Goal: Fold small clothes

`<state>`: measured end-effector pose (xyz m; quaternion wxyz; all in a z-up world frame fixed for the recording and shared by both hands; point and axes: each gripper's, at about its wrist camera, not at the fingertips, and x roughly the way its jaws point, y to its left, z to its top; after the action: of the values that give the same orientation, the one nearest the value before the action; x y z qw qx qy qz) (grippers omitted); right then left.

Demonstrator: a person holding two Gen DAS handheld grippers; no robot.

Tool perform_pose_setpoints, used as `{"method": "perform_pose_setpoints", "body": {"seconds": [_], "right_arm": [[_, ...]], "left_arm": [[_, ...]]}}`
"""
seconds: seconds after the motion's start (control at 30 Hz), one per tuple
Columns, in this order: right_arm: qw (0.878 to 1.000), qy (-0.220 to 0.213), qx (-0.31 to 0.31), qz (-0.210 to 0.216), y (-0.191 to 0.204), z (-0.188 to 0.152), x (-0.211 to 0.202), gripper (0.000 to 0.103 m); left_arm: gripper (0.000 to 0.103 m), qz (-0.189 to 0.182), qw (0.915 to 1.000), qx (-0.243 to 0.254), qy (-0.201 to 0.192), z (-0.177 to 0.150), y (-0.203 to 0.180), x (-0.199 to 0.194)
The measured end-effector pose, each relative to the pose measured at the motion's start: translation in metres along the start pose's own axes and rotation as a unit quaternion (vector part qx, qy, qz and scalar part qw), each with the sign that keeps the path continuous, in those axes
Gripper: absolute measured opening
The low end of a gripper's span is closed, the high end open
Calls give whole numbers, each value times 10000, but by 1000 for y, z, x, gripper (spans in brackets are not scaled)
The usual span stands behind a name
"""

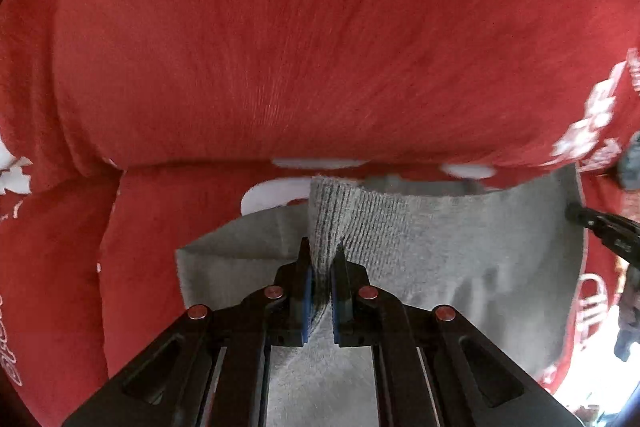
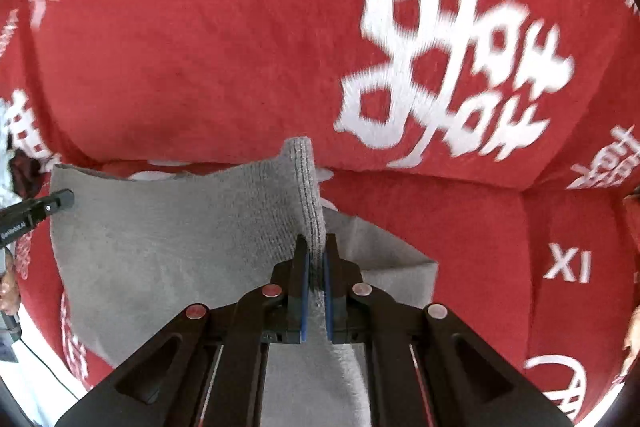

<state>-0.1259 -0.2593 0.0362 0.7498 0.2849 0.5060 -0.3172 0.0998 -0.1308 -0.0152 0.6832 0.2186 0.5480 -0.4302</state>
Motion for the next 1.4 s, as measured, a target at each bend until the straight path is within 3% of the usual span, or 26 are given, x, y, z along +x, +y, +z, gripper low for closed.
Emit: {"method": "perform_pose_setpoints", "body": {"seconds": [0.17,0.33,0.4,0.43,0.47,0.53,0.7,0.77,0.83,0.9,1.0,1.07,1.17,1.3,1.4], "right_arm": [[9993,314,139,-162,-7,-4,59,6],[9987,363,293,-218,-15,-8,85,6],[9987,330,319,-229,-16,-8,85,7],[9985,333,370,-218,-18,-8,84,7],[9983,337,418,-225,-20,-7,84,7],[9975,366,562,-226,-27,-7,81,12],[9936,393,1011,-324,-46,-14,55,18],[9903,451,1308,-102,-55,-25,41,19],[9858,534,1584,162,-65,-39,31,31],[9796,616,1862,433,-72,-64,17,40],[9654,685,2332,941,-77,-103,-6,40],[9510,738,2715,1283,-82,-136,-17,43],[9200,867,3429,1686,-87,-181,-26,45],[8933,893,4068,1692,-90,-225,-22,45],[8770,749,4375,1838,-89,-232,-7,45]], "left_arm": [[8,309,9992,-41,257,-4,4,50],[10,518,9984,-49,229,-3,6,62],[29,638,9974,-185,273,-1,12,65],[54,795,9961,-263,286,1,15,65],[68,1038,9936,-361,239,2,22,62],[68,1098,9925,-497,190,1,30,55],[69,787,9946,-575,357,-12,47,24],[69,587,9953,-560,526,-29,53,10],[69,355,9942,-659,778,-47,60,2],[69,71,9901,-913,1060,-74,65,-5],[69,-327,9815,-1417,1248,-115,73,-19],[69,-520,9727,-1815,1351,-140,82,-25],[69,-775,9550,-2442,1498,-172,88,-28],[69,-1157,9316,-3031,1638,-198,89,-17],[76,-1248,9257,-3192,1600,-204,84,-13]]}}
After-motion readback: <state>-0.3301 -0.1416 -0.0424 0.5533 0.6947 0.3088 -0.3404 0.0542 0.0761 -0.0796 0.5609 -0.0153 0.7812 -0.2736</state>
